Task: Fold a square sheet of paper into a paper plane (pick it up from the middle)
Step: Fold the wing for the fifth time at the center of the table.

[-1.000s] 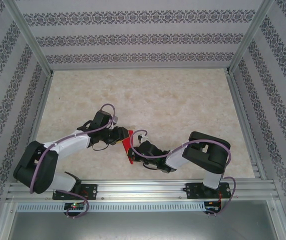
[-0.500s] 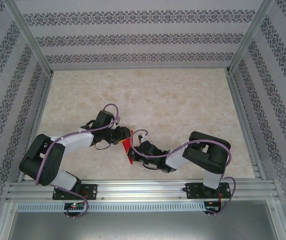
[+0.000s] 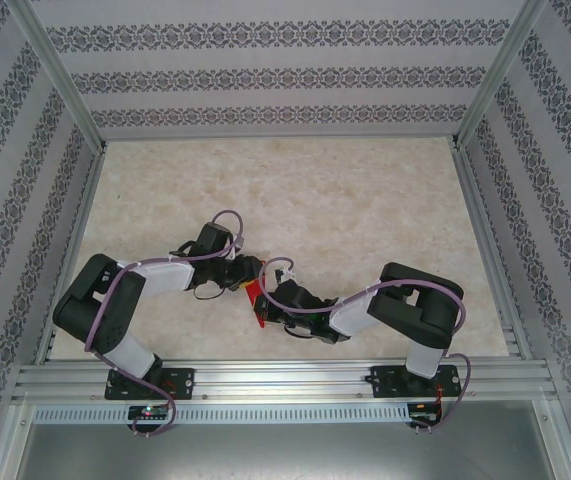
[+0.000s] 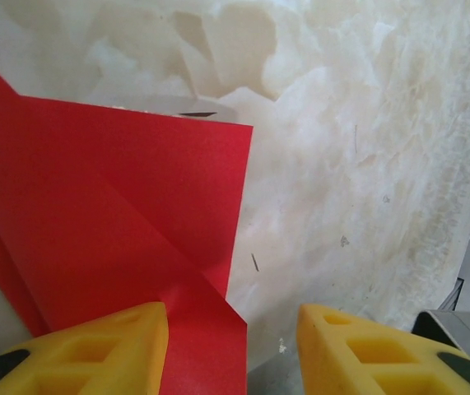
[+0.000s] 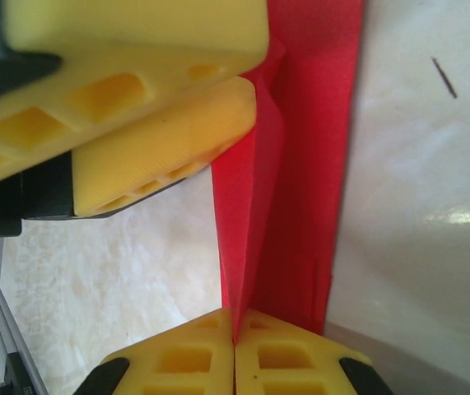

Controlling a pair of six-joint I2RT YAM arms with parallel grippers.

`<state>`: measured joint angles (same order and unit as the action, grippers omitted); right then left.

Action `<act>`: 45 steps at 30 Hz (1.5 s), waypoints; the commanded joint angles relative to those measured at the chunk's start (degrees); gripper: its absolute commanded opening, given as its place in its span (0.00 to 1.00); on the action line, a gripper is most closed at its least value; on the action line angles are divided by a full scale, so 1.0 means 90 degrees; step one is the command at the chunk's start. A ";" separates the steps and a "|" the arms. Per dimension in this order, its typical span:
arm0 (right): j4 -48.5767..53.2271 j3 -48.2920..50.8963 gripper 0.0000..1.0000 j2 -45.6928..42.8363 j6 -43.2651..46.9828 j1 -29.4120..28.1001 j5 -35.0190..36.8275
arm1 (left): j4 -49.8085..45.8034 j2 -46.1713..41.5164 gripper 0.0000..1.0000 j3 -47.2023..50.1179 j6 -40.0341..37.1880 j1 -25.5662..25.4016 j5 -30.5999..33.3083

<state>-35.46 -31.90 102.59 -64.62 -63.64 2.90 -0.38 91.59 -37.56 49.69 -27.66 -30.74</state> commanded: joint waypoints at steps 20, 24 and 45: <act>0.2927 -0.0693 0.30 -0.1096 -0.0073 -0.0080 0.0006 | -0.0055 0.0210 0.45 0.0110 -0.0353 -0.0047 0.0329; 0.2988 -0.0757 0.31 -0.1322 -0.0050 -0.0078 0.0064 | -0.0094 0.0112 0.45 0.0129 -0.0369 -0.0042 0.0347; 0.3269 -0.0833 0.28 -0.1332 -0.0297 -0.0113 0.0356 | -0.0038 0.0072 0.45 0.0179 -0.0337 -0.0048 0.0320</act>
<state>-7.38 -39.55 93.06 -66.43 -64.40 3.20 0.86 92.68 -37.50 48.01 -27.81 -30.30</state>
